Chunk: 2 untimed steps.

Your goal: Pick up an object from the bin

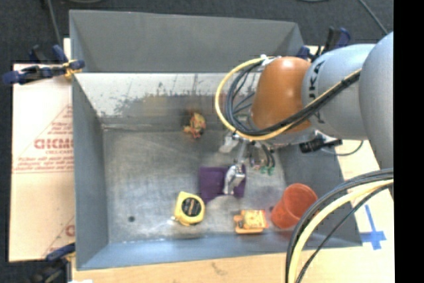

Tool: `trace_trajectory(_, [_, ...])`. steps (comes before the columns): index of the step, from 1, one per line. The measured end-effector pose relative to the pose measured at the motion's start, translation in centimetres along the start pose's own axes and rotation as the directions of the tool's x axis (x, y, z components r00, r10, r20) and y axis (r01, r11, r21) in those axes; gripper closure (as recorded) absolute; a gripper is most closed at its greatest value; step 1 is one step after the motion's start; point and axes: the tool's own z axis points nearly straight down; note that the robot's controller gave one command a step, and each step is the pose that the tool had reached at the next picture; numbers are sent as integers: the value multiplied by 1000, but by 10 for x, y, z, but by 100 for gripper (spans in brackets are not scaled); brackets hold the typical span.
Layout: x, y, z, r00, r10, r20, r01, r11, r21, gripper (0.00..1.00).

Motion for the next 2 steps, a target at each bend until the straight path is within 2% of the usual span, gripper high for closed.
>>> trace_trajectory(1, [1, 0, -7, 1000, 3, -1, -3, 1000, 0, 100])
trace_trajectory(2, [1, 0, -7, 1000, 3, -1, -3, 1000, 0, 100])
